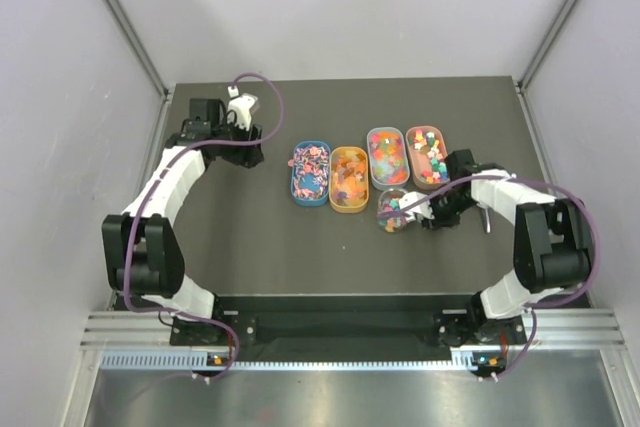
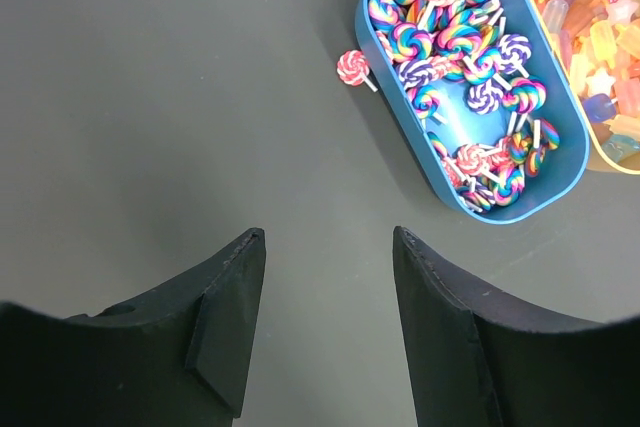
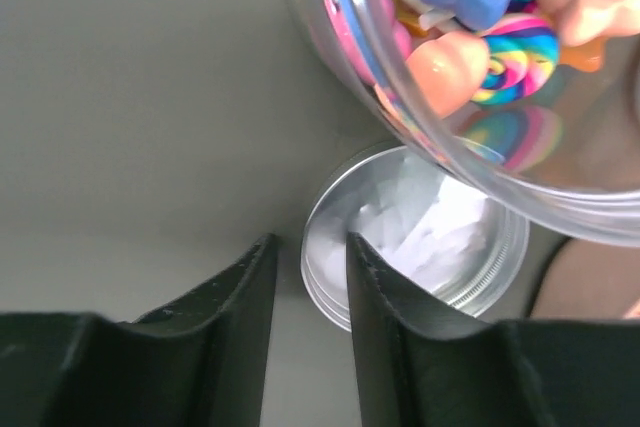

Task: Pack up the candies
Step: Adjust the bottle lid at the center of the board.

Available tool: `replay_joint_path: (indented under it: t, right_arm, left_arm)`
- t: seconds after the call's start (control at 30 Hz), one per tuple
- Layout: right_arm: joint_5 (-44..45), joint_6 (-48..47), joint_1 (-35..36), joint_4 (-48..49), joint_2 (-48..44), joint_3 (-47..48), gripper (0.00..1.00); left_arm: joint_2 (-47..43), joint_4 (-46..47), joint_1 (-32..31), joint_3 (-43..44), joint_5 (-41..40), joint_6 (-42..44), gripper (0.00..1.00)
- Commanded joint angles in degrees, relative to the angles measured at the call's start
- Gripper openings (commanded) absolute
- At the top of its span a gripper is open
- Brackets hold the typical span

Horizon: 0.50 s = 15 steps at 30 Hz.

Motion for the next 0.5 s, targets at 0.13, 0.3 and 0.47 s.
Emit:
replay_joint_path:
  t: [0.13, 0.3, 0.47]
  right_arm:
    - [0.38, 1.5, -0.21, 1.65, 3.16, 1.79, 0.13]
    - [1.61, 1.24, -0.38, -0.37, -0.69, 1.26, 0.0]
    - [0.22, 1.32, -2.31, -11.07, -8.87, 5.02, 0.0]
  left_arm:
    - [-0.18, -0.4, 0.36, 2.03, -0.53, 1.66, 0.59]
    - [0.17, 0.47, 0.36, 1.51, 0.0, 1.05, 0.59]
    - [0.35, 1.97, 0.36, 1.42, 2.28, 0.0, 0.59]
